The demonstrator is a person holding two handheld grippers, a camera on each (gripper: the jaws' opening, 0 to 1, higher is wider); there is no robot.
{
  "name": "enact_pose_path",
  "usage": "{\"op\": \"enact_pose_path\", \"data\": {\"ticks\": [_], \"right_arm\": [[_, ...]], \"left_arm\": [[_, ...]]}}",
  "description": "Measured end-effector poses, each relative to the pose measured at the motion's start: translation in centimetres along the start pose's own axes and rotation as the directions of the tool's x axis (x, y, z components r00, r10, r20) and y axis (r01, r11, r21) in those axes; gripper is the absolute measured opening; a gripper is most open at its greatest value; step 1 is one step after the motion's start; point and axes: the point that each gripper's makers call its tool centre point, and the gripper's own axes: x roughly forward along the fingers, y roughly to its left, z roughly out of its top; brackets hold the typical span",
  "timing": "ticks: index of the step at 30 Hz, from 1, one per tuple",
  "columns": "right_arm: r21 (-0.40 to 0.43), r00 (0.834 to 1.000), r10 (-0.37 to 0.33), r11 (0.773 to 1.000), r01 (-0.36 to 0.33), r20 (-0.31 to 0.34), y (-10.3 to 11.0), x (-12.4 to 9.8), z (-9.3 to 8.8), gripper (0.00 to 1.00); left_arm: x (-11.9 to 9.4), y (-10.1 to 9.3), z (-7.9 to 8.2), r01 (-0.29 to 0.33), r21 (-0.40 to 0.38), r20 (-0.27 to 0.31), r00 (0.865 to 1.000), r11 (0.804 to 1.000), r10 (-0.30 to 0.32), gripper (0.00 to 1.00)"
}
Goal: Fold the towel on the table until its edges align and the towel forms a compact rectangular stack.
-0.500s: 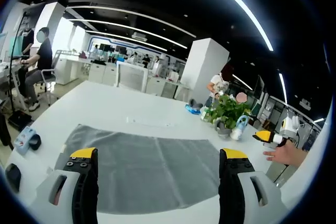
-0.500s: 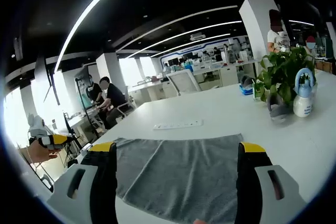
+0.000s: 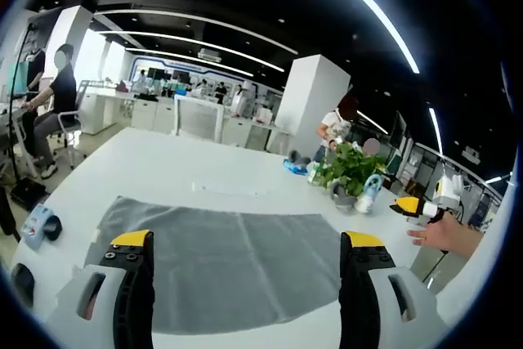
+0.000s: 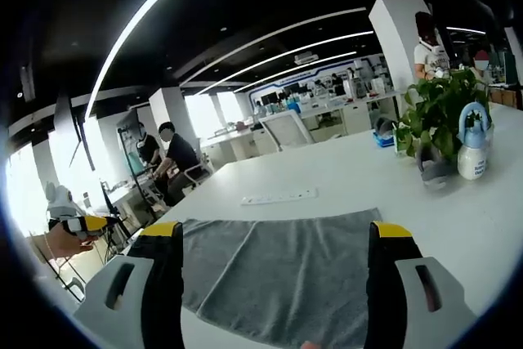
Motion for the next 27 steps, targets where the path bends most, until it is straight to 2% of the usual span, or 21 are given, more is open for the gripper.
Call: {"op": "enact_pose_path", "data": {"ticks": [5, 11, 18, 20, 27], "right_arm": [[-0.005, 1.0, -0.005, 1.0, 0.005, -0.003, 0.1, -0.11, -0.16, 0.93], [0.021, 1.0, -0.003, 1.0, 0.003, 0.022, 0.23, -0.4, 0.07, 0.93], [-0.006, 1.0, 0.007, 1.0, -0.007, 0.001, 0.6, -0.56, -0.52, 0.92], [-0.011, 1.0, 0.006, 1.0, -0.006, 0.0, 0.6, -0.63, -0.56, 0.92], [-0.009, 1.0, 0.009, 1.0, -0.009, 0.016, 0.78, -0.92, -0.38, 0.91]], "left_arm": [[-0.09, 0.07, -0.24, 0.001, -0.003, -0.004, 1.0, 1.0, -0.001, 0.97], [-0.32, 0.11, -0.08, 0.001, -0.015, 0.006, 1.0, 1.0, -0.001, 0.96], [-0.53, 0.27, -0.33, -0.007, -0.012, 0.004, 1.0, 1.0, 0.007, 0.95], [-0.59, 0.21, 0.0, -0.002, -0.027, 0.022, 1.0, 1.0, 0.003, 0.95], [-0.76, 0.36, 0.11, 0.0, -0.02, 0.023, 1.0, 1.0, 0.001, 0.93]]}}
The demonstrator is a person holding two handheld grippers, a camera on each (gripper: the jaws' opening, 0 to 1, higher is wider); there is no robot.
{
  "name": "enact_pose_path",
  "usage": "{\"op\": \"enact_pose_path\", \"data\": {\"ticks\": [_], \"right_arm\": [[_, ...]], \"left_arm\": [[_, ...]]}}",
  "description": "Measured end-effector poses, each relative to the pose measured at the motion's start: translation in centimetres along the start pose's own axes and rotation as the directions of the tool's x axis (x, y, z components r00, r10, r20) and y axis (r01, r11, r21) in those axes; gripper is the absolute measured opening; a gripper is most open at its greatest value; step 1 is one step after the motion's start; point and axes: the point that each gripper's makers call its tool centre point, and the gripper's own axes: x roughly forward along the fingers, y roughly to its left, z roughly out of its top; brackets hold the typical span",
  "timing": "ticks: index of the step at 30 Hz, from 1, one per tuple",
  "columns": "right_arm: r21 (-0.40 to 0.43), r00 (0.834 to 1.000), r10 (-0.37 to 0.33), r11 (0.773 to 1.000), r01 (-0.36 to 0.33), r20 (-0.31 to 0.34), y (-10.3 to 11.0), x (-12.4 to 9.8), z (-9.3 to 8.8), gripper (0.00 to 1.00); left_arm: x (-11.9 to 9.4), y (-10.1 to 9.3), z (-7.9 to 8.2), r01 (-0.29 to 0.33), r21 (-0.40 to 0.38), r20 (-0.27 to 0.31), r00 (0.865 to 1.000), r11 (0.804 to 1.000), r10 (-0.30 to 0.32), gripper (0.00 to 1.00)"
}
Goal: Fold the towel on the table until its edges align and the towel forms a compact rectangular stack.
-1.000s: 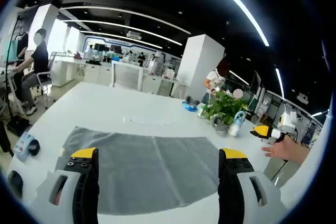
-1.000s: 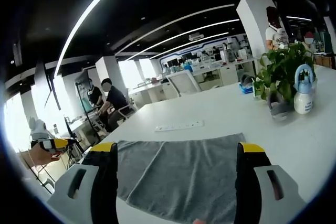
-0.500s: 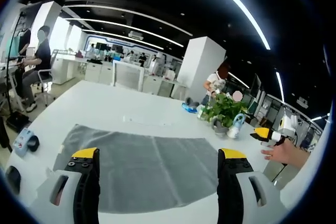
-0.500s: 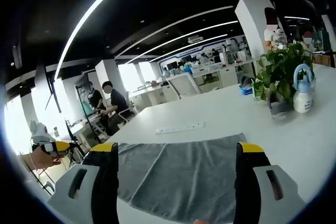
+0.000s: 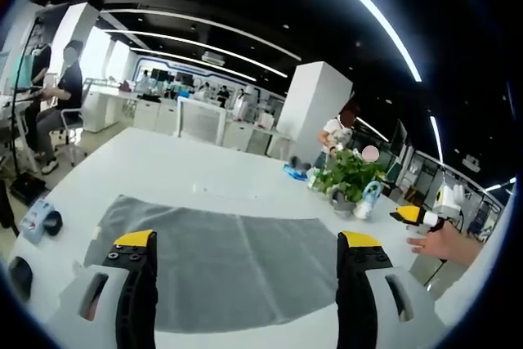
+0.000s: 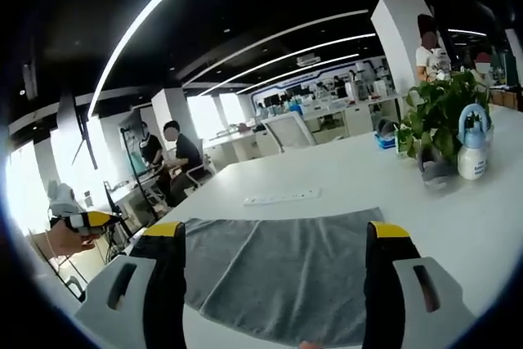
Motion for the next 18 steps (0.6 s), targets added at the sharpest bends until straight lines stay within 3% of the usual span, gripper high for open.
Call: {"op": "enact_pose_path", "data": {"ticks": [13, 18], "right_arm": [[-0.014, 1.0, 0.012, 1.0, -0.012, 0.018, 0.5, -0.3, 0.1, 0.9], [-0.01, 1.0, -0.003, 1.0, 0.003, 0.026, -0.6, -0.5, 0.4, 0.9]], "left_arm": [[0.4, -0.5, -0.2, 0.02, 0.005, -0.003, 1.0, 1.0, -0.02, 0.92], [1.1, -0.8, -0.3, 0.032, 0.017, -0.015, 0.999, 0.999, -0.032, 0.91]]}}
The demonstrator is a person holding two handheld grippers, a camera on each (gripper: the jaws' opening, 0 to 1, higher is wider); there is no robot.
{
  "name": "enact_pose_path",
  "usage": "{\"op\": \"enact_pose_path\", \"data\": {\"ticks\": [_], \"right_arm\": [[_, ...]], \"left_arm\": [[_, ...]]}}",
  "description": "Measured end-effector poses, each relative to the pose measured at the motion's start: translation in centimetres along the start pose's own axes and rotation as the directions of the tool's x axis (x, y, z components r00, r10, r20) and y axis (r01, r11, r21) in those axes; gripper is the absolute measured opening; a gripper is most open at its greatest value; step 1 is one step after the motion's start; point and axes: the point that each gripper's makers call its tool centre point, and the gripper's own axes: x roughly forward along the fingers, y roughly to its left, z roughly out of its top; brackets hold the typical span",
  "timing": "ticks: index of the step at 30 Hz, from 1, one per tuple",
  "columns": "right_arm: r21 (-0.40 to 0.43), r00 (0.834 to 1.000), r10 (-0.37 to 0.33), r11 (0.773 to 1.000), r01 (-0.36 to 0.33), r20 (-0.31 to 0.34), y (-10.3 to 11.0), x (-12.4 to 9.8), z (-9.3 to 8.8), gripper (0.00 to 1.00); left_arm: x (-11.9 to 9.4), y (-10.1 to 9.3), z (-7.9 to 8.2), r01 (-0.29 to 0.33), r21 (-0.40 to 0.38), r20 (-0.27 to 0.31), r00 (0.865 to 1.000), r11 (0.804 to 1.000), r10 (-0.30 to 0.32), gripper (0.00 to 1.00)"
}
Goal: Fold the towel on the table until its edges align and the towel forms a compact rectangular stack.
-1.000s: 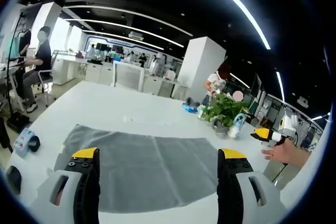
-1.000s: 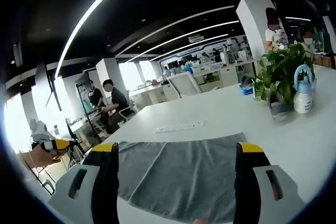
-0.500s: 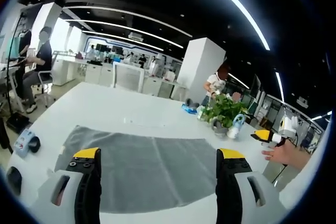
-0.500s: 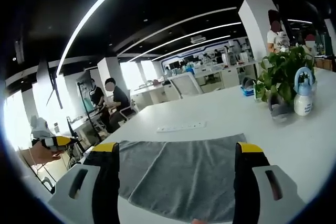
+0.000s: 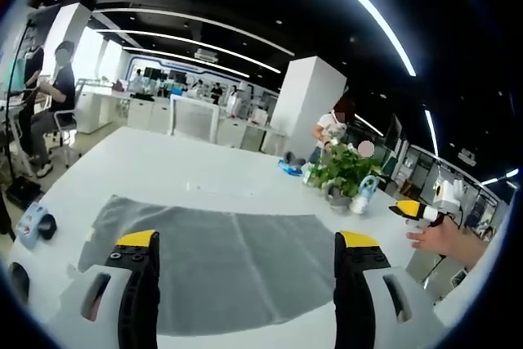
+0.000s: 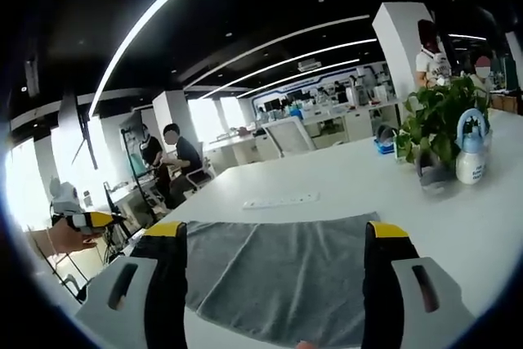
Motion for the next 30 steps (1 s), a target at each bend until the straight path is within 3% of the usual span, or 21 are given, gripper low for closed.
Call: {"op": "enact_pose_path", "data": {"ticks": [6, 15, 20, 30], "right_arm": [[0.0, 1.0, -0.014, 1.0, 0.014, 0.009, -0.3, -0.4, 0.3, 0.86], [0.038, 0.997, -0.078, 0.996, 0.078, -0.004, -3.7, -1.1, 0.1, 0.75], [0.122, 0.996, -0.089, 0.988, 0.092, -0.031, -5.5, -1.4, -1.2, 0.67], [0.145, 0.989, -0.139, 0.979, 0.146, -0.054, -7.3, -2.5, -2.6, 0.58]], "left_arm": [[0.9, -1.0, 0.7, 0.011, -0.036, 0.019, 1.0, 0.999, -0.011, 0.84], [3.0, -3.3, 2.8, 0.04, -0.018, 0.034, 0.999, 0.999, -0.039, 0.79], [5.2, -4.8, 3.4, 0.061, 0.031, 0.009, 0.998, 0.998, -0.061, 0.76], [9.5, -8.6, 5.7, 0.138, 0.074, 0.026, 0.99, 0.988, -0.14, 0.71]]}}
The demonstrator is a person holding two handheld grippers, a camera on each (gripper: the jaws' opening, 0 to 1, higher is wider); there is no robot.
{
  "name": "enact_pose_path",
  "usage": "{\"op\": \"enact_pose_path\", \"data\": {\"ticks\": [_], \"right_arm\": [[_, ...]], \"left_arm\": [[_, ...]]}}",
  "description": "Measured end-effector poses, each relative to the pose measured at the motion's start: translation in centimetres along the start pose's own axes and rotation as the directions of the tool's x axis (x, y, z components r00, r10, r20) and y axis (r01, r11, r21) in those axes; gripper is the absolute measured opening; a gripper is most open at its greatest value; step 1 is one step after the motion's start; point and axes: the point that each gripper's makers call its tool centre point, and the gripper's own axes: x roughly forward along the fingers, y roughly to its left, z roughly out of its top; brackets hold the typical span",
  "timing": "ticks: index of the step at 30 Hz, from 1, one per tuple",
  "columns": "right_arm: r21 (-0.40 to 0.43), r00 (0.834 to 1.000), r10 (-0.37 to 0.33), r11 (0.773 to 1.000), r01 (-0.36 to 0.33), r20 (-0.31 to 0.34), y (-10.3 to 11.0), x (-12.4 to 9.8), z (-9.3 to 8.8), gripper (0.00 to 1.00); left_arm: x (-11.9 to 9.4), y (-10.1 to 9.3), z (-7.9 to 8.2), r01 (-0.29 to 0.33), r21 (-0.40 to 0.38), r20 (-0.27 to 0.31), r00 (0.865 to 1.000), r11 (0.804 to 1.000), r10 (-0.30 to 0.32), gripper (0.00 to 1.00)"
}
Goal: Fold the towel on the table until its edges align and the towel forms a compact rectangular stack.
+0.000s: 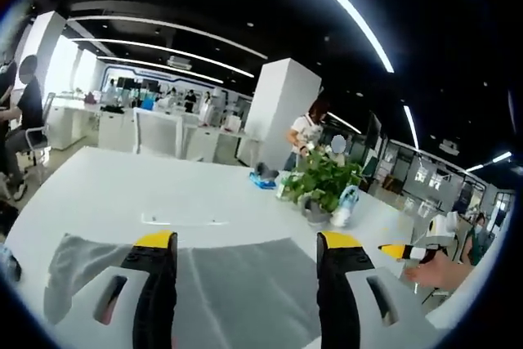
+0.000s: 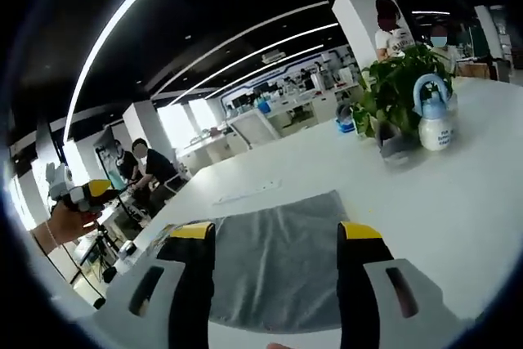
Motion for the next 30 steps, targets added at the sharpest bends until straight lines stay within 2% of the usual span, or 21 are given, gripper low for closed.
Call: {"op": "enact_pose_path", "data": {"ticks": [5, 8, 13, 19, 27, 30], "right_arm": [[0.021, 0.999, -0.037, 0.999, 0.037, -0.029, -1.1, -0.1, -1.3, 0.53], [0.043, 0.997, -0.051, 0.998, 0.053, -0.05, -2.0, -0.3, -2.1, 0.49], [0.033, 0.993, -0.095, 0.995, 0.098, -0.076, -3.6, -0.7, -2.9, 0.46], [0.011, 0.986, -0.121, 0.992, 0.124, -0.115, -5.2, -0.5, -4.2, 0.42], [0.04, 0.985, -0.103, 0.993, 0.11, -0.14, -6.7, 0.4, -5.5, 0.39], [0.032, 0.982, -0.086, 0.995, 0.093, -0.167, -6.7, 0.8, -6.0, 0.39]], "left_arm": [[2.1, -2.0, 0.4, 0.072, 0.009, -0.025, 0.997, 0.997, -0.071, 0.64], [3.2, -3.2, 0.7, 0.108, 0.026, -0.034, 0.994, 0.994, -0.107, 0.63], [4.8, -4.7, 0.8, 0.151, 0.049, -0.05, 0.988, 0.987, -0.149, 0.62], [6.4, -6.8, 1.9, 0.184, 0.094, -0.048, 0.983, 0.978, -0.18, 0.61], [8.8, -8.5, 2.1, 0.216, 0.089, -0.066, 0.975, 0.972, -0.21, 0.62], [9.7, -9.1, 2.8, 0.229, 0.059, -0.046, 0.973, 0.972, -0.226, 0.62]]}}
